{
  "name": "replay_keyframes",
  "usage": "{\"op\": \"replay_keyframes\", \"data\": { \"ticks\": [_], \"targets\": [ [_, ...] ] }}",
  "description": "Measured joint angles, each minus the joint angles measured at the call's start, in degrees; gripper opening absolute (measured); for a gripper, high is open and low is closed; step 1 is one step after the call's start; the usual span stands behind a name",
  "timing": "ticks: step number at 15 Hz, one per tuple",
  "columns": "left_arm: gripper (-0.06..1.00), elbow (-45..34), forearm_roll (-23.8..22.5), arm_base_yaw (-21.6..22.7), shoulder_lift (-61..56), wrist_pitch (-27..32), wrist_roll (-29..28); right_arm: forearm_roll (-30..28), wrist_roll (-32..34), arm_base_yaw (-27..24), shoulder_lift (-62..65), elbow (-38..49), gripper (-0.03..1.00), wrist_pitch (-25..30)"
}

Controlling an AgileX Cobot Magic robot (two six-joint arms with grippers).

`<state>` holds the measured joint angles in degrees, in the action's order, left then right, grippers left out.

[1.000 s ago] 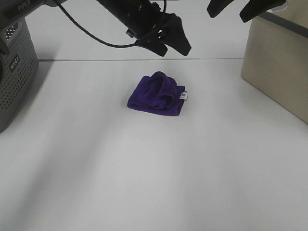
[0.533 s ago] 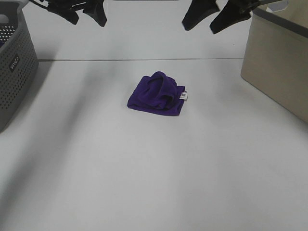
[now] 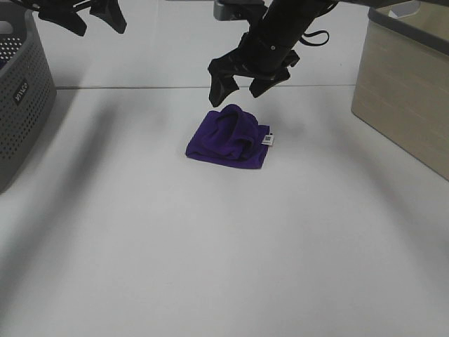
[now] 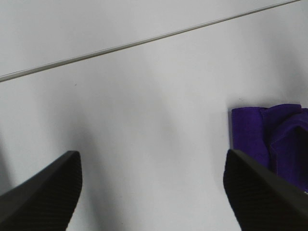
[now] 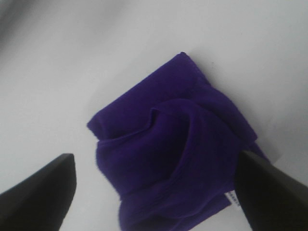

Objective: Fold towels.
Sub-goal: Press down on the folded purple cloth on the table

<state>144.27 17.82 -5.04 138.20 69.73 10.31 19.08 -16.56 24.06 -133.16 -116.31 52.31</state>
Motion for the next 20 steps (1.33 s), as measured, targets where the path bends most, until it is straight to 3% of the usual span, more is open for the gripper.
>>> {"op": "replay_keyframes", "data": {
  "ticks": [2,7,11,13,16,18,20],
  "targets": [
    [0.74,0.0,0.2,0.0,0.0,0.0,0.2,-4.6,0.4,0.3,-2.9,-1.7,0.87,-0.1],
    [0.74,0.0,0.8,0.0,0.0,0.0,1.2,-8.5,0.5,0.3,-7.0,-1.7,0.87,-0.1],
    [0.74,0.0,0.9,0.0,0.0,0.0,1.5,-21.2,2.4,0.0,-6.9,-1.7,0.87,1.6],
    [0.74,0.0,0.9,0.0,0.0,0.0,2.0,-23.1,4.0,-3.1,-6.9,-1.7,0.85,2.9],
    [0.74,0.0,0.9,0.0,0.0,0.0,2.4,-21.8,4.1,-6.9,-6.6,-1.7,0.81,3.8],
    [0.74,0.0,0.9,0.0,0.0,0.0,2.6,-15.4,3.2,-8.0,-5.6,-1.7,0.78,6.0],
    [0.74,0.0,0.9,0.0,0.0,0.0,2.6,-5.4,-1.9,-7.4,-3.4,-1.7,0.77,7.3]
  ]
}}
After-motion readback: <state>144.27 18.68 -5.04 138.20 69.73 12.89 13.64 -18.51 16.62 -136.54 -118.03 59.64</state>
